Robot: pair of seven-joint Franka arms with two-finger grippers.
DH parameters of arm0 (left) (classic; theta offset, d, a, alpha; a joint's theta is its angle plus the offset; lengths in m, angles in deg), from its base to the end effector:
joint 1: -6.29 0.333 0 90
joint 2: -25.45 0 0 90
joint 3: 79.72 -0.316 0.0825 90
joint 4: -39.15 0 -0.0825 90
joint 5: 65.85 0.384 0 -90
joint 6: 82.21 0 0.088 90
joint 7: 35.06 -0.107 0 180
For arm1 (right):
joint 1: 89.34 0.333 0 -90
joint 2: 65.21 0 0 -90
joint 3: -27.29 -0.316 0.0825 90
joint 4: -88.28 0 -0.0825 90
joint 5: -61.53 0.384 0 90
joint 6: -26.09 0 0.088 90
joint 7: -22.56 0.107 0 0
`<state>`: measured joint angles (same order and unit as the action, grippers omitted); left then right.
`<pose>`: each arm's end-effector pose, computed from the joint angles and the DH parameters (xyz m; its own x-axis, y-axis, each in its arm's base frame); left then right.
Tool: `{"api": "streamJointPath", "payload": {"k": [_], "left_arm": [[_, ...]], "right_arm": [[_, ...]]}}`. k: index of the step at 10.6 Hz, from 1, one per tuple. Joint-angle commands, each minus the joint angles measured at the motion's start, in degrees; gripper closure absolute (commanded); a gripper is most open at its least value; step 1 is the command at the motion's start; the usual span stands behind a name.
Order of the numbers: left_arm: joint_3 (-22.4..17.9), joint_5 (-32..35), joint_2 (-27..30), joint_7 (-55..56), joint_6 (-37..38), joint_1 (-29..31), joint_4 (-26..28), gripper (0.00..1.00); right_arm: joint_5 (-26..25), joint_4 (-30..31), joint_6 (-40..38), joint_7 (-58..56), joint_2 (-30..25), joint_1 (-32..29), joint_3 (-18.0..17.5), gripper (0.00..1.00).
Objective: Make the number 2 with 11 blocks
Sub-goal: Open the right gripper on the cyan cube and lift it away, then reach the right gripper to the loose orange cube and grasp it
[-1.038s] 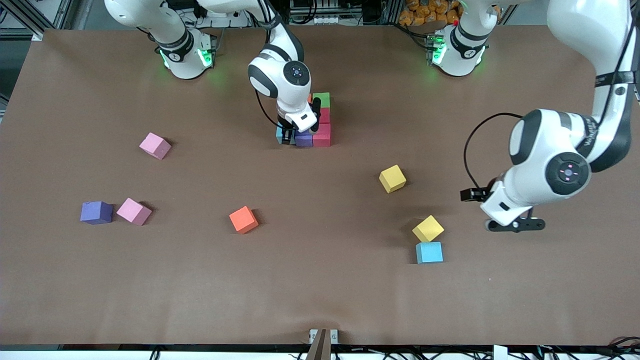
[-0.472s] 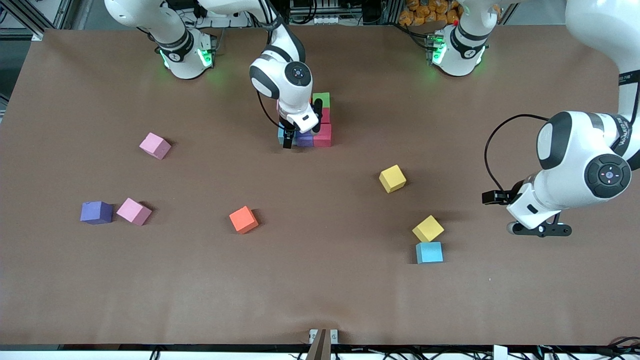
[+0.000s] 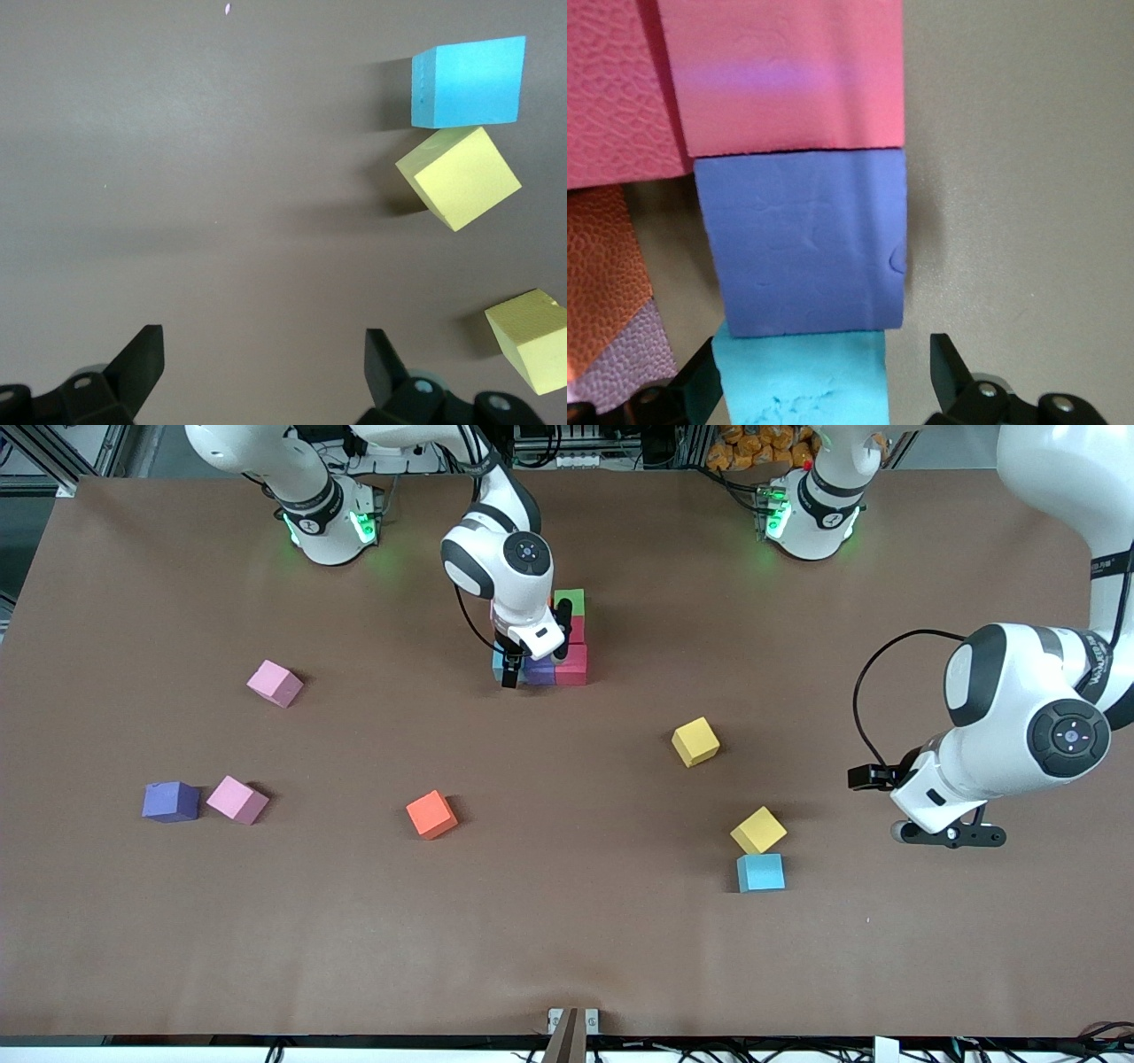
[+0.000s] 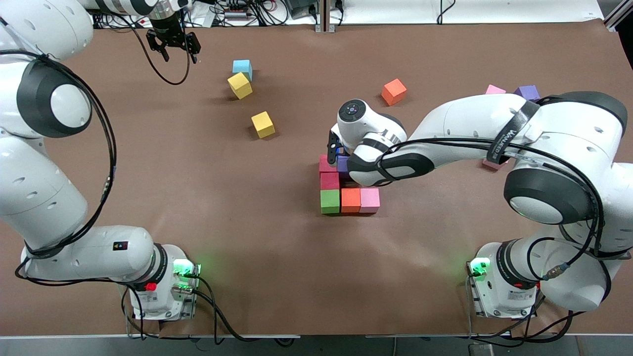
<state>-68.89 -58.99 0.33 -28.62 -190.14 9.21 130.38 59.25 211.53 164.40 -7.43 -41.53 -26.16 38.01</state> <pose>0.6576 -0.0674 0.3730 0.9894 -0.0551 -0.1342 -0.0614 -0.9972 -0.0432 0.3385 0.4374 0.1975 0.0895 0.9806 -0.1744 0.9960 -0.0890 0.0108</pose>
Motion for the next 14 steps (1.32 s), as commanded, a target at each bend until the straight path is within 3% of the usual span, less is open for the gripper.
{"api": "streamJointPath", "payload": {"k": [1,5,8,12,14], "left_arm": [[-0.1,-0.3,-2.0,0.2,0.5,-0.6,-1.8,0.0],[-0.1,-0.4,-2.9,1.1,0.3,-1.5,-1.8,0.0],[-0.1,-0.5,-3.2,1.1,0.3,-1.4,-1.8,0.0],[0.0,-0.7,-3.4,1.2,0.2,-1.4,-1.8,0.0],[-0.1,-0.6,-3.4,1.2,0.2,-1.4,-1.8,0.0]], "right_arm": [[0.8,3.0,-0.6,-0.1,-3.9,0.0,0.2,0.0],[0.7,4.3,-2.3,-0.1,-8.1,-1.5,0.2,0.0],[0.8,4.1,-8.0,0.0,-13.7,-4.9,0.2,0.0],[1.0,-0.3,-8.9,1.4,-14.9,-15.1,0.1,0.0],[1.0,-4.2,-8.7,10.5,-13.8,-19.8,0.1,0.0]]}}
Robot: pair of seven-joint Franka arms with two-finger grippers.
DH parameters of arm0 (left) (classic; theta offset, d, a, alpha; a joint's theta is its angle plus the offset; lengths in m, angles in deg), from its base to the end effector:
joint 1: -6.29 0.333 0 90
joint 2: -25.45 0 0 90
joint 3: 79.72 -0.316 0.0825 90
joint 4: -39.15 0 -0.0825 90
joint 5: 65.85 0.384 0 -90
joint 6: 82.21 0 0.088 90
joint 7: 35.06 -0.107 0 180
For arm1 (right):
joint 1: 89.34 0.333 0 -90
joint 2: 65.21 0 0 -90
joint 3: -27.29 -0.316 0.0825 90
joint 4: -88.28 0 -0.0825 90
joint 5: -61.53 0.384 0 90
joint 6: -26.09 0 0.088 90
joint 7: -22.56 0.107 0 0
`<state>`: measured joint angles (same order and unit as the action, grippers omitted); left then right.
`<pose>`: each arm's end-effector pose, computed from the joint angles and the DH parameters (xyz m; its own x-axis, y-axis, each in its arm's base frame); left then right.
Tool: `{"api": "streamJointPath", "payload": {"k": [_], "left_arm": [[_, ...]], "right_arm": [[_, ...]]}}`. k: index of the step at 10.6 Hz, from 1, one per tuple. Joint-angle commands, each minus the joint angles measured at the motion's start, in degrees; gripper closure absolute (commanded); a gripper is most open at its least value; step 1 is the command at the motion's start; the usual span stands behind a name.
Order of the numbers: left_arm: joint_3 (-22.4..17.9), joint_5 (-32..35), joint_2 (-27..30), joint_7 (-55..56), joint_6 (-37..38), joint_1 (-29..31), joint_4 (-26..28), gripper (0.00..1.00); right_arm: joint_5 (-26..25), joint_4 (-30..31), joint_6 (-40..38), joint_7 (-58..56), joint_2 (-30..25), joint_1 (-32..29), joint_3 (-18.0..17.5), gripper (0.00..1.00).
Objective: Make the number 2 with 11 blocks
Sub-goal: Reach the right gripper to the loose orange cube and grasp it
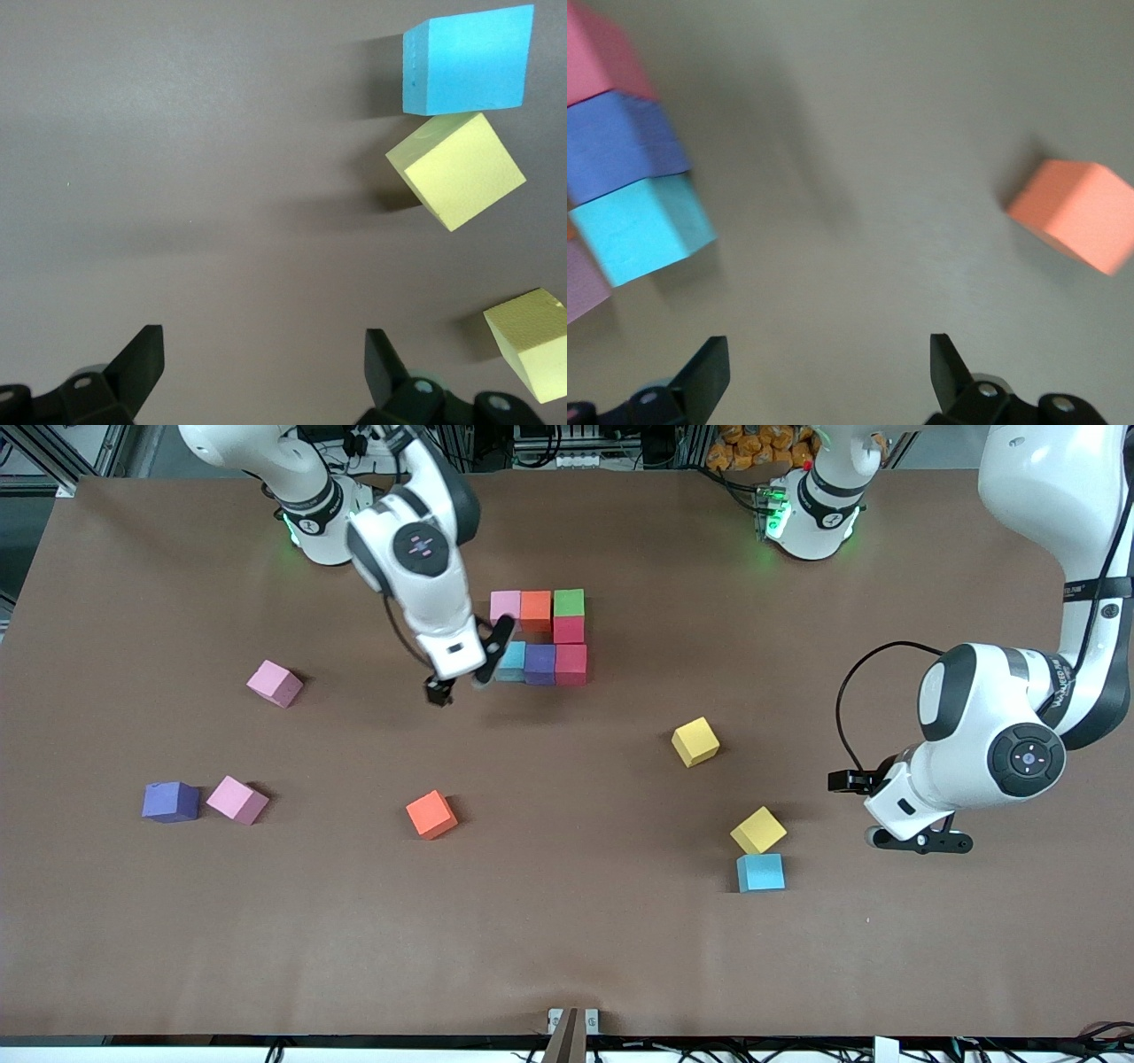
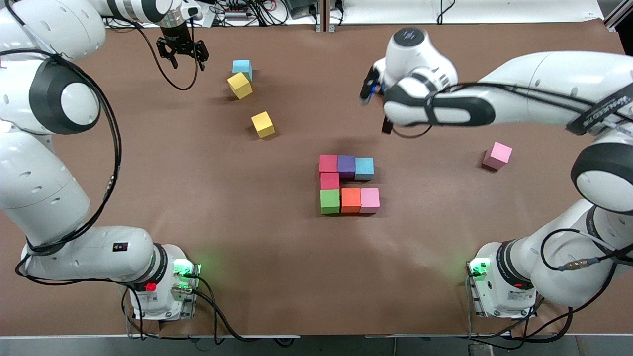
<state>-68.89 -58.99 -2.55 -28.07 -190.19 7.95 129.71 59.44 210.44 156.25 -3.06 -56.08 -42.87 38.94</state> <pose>0.6600 -0.0818 0.3454 0.9830 -0.0668 -0.1709 -0.0744 -0.9965 -0.0384 0.4598 0.3204 0.3336 0.4710 0.8812 -0.0416 0.8819 -0.4692 0.0460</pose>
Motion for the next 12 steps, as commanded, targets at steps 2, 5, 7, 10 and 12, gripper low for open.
{"api": "streamJointPath", "payload": {"k": [2,5,7,10,12], "left_arm": [[-0.1,-0.6,-1.1,0.7,0.2,-0.2,-1.2,0.0],[-0.1,-0.7,-1.4,0.8,0.1,0.1,-1.9,0.0],[-0.2,-0.6,-1.7,0.7,0.2,0.1,-2.2,0.0],[-0.1,-0.8,-2.9,1.3,0.0,-0.4,-2.2,0.0],[-0.1,-0.5,-3.9,3.2,-2.4,-1.3,-2.2,0.0]], "right_arm": [[0.7,-9.9,-0.4,18.2,5.5,-6.9,-0.8,0.0],[0.8,-24.4,0.1,25.5,19.1,-11.3,-0.8,0.0],[0.9,-29.0,3.1,25.7,25.0,-14.9,-1.9,0.0],[6.7,-29.0,7.7,23.3,28.0,-19.5,-6.1,0.0],[6.7,-28.7,7.7,23.3,28.4,-19.4,-6.5,0.0]]}}
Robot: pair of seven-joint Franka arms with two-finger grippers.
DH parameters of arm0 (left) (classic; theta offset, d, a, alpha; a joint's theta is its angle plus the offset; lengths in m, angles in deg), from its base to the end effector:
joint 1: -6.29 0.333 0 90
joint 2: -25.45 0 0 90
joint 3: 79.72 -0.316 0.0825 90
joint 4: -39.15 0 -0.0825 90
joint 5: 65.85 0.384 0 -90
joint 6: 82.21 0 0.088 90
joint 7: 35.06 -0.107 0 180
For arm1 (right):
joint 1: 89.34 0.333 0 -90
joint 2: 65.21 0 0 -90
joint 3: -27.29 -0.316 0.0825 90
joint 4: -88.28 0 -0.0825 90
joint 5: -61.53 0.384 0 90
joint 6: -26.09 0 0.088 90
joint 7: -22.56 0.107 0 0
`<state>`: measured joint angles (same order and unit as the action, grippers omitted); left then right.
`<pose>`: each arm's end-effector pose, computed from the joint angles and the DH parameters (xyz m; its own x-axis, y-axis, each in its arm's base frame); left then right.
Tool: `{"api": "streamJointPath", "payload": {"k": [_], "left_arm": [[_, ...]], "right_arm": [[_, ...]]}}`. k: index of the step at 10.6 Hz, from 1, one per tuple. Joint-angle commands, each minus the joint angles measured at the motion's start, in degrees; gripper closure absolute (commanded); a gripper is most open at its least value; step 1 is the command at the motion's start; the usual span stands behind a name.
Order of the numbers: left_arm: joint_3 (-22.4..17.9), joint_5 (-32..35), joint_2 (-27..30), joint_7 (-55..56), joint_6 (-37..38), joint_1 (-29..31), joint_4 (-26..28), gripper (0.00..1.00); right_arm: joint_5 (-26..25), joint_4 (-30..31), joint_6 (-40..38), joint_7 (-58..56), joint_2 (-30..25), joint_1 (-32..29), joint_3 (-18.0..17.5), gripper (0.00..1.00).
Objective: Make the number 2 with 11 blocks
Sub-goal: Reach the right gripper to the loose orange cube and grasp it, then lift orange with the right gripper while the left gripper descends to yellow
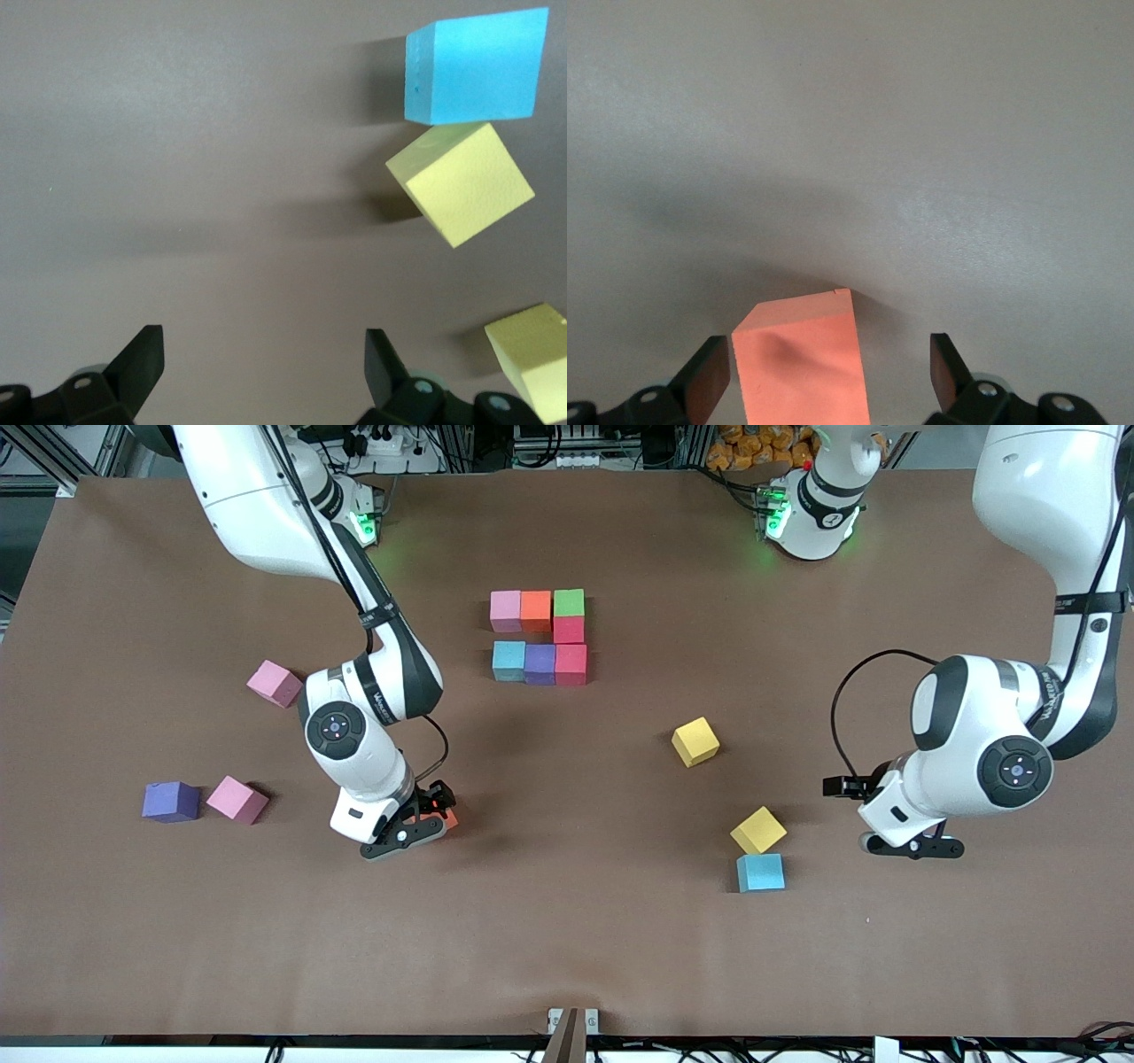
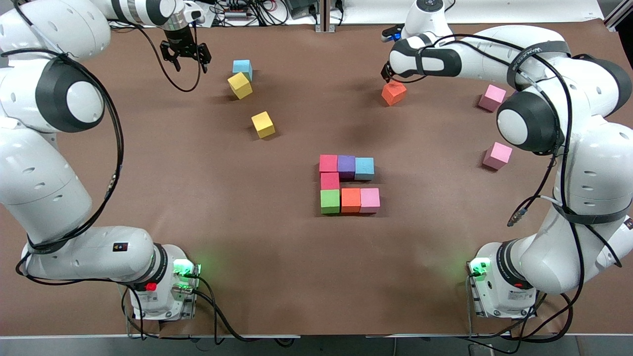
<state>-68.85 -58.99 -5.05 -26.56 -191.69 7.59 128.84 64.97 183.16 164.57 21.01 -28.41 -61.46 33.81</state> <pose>0.6662 -0.0869 0.3251 0.9839 -0.0477 -0.1724 -0.0544 -0.9979 -0.0341 0.6456 0.2636 0.2494 0.9196 0.3733 0.1226 0.3730 -0.9274 0.0264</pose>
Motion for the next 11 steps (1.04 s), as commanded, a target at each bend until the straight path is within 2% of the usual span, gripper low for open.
{"api": "streamJointPath", "payload": {"k": [1,11], "left_arm": [[-0.1,-0.5,-1.5,2.0,-1.0,-0.9,-1.4,0.0],[-0.1,-0.4,-2.0,6.9,-4.2,-2.3,-1.3,0.0]], "right_arm": [[1.1,-1.4,-0.7,-0.8,0.9,-0.7,-1.3,0.0],[1.1,-1.0,-1.1,-6.8,2.8,-0.8,-1.2,0.0]]}}
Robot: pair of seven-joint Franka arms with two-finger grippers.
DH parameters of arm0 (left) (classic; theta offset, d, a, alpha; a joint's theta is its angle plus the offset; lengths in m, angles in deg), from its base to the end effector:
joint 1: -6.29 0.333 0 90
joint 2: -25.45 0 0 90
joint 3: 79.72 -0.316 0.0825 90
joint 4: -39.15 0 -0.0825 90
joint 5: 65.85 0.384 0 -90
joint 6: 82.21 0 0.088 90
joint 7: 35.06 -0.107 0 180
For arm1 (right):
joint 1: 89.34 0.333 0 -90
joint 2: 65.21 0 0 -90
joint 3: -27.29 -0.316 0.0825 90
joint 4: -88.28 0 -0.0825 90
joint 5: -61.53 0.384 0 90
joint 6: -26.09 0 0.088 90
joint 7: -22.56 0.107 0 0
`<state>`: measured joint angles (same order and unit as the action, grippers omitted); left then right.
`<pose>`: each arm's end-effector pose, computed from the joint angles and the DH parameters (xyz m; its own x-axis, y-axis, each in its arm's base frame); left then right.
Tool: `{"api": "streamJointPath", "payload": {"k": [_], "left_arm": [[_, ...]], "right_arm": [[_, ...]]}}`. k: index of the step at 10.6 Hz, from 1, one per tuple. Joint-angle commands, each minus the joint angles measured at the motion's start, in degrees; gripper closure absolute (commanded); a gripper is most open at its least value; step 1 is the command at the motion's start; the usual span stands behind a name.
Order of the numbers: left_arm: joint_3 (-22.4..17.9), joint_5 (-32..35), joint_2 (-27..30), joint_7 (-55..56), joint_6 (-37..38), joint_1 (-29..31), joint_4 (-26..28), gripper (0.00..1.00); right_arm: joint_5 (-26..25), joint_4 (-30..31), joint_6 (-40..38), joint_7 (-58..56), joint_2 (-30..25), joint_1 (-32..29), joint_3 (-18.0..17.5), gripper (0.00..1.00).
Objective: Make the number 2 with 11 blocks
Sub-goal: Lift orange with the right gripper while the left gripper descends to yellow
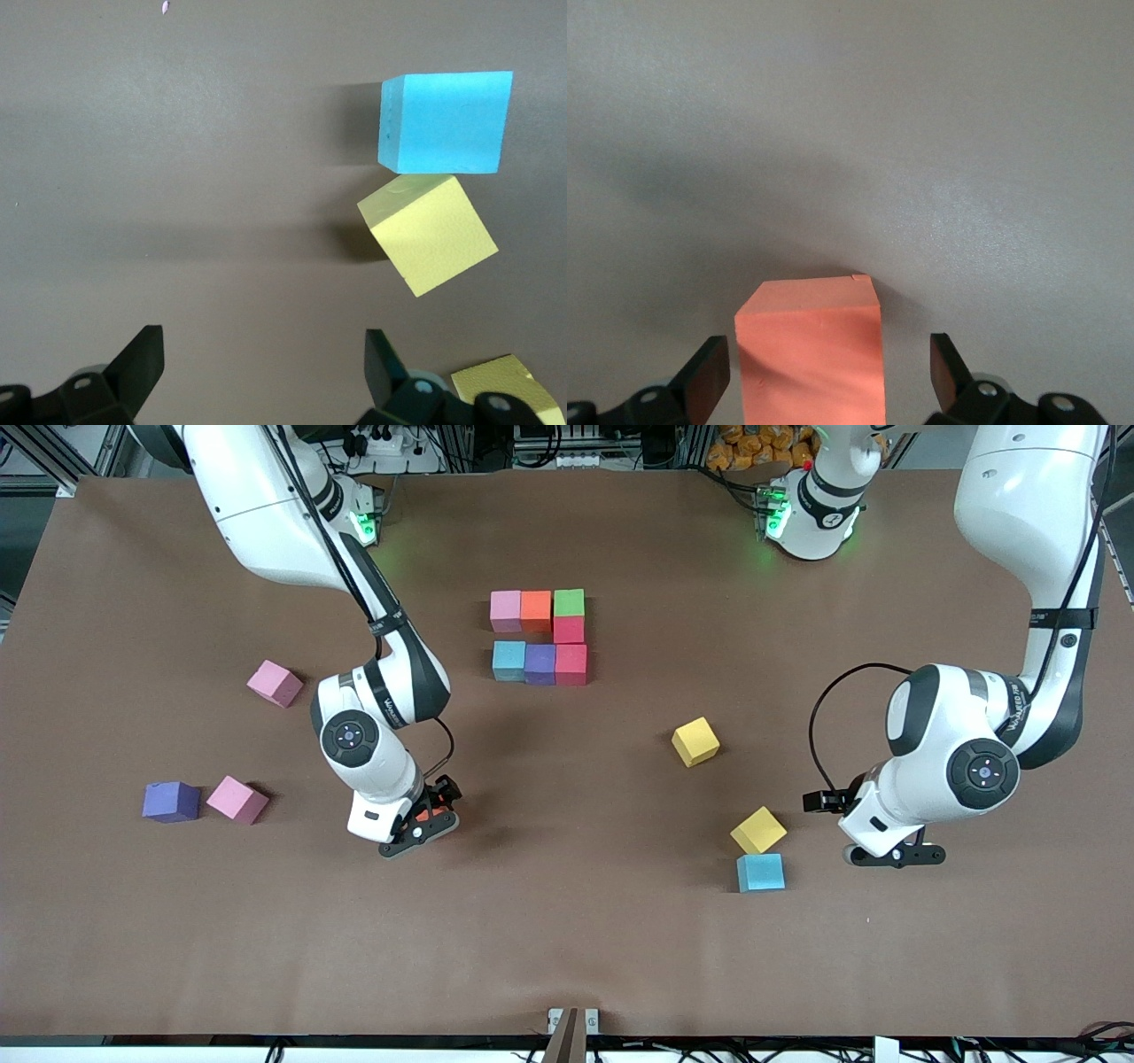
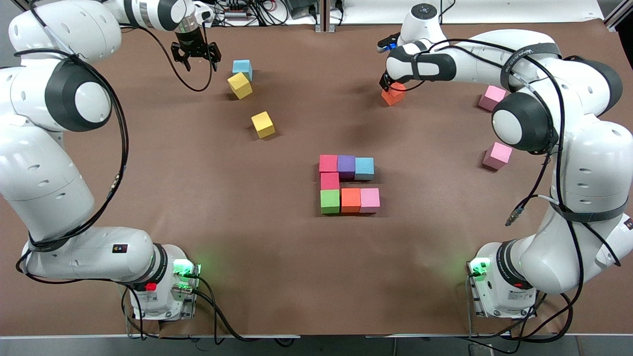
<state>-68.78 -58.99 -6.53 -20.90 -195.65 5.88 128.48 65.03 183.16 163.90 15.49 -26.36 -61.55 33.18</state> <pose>0.6724 -0.1093 0.3155 0.9924 0.0182 -0.1214 0.0143 -0.9994 -0.0329 0.6393 0.2667 0.2231 0.8810 0.4676 0.0724 0.4668 -0.8839 0.0293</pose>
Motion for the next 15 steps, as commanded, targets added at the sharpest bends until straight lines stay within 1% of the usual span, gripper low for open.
{"api": "streamJointPath", "payload": {"k": [1,3,4,5,6,7,8,9,10,11,12,13,15], "left_arm": [[-0.1,-0.5,-0.5,1.2,-0.2,-1.0,-0.9,0.0],[-0.1,-0.4,-0.7,1.2,-0.3,-1.0,-0.9,0.0],[-0.1,-0.5,-0.7,1.2,-0.3,-1.0,-0.9,0.0],[-0.1,-0.6,-0.9,1.2,-0.3,-1.1,-0.9,0.0],[-0.1,-0.8,-1.0,1.7,-0.3,-1.1,-0.9,0.0],[-0.1,-0.7,-1.0,4.9,-1.0,-1.1,-0.6,0.0],[0.0,-0.8,-1.1,8.2,-1.5,-1.1,-0.5,0.0],[0.1,-0.9,-1.5,10.7,-1.6,-1.2,-0.5,0.0],[0.2,-1.0,-1.5,12.9,-2.6,-1.3,-0.3,0.0],[0.2,-1.1,-1.8,15.1,-3.1,-1.6,-0.1,0.0],[0.3,-1.1,-2.0,16.8,-3.2,-1.6,-0.1,0.0],[0.3,-1.1,-2.2,17.2,-3.7,-1.7,-0.1,0.0],[0.3,-1.2,-2.2,17.4,-3.8,-2.0,-0.1,0.0]], "right_arm": [[1.2,-1.1,-0.3,-1.2,1.2,-0.6,-0.7,0.0],[1.4,-1.1,0.0,-1.2,1.6,-0.6,-0.6,0.02],[1.4,-1.2,0.2,-1.2,1.9,-0.6,-0.6,0.09],[1.3,-1.4,0.3,-1.3,2.5,-0.6,-0.6,0.18],[1.2,-1.5,0.4,-1.2,2.8,-0.5,-0.6,0.3],[1.4,-1.5,0.4,-0.8,2.9,-0.3,-0.6,0.47],[2.8,-1.4,1.3,-0.8,3.0,-0.2,-0.6,0.58],[3.5,-1.1,3.1,-0.8,3.2,-0.2,-0.5,0.66],[3.6,-1.1,2.6,-0.8,3.1,-0.2,-0.5,0.69],[3.8,-1.0,2.3,0.3,1.9,-0.3,-0.5,0.69],[3.8,0.1,1.2,4.2,-0.3,-0.1,-0.6,0.69],[4.0,2.8,0.4,9.8,-3.7,0.6,-0.6,0.69],[8.0,8.1,-1.4,18.1,-8.8,2.9,-0.6,0.68]]}}
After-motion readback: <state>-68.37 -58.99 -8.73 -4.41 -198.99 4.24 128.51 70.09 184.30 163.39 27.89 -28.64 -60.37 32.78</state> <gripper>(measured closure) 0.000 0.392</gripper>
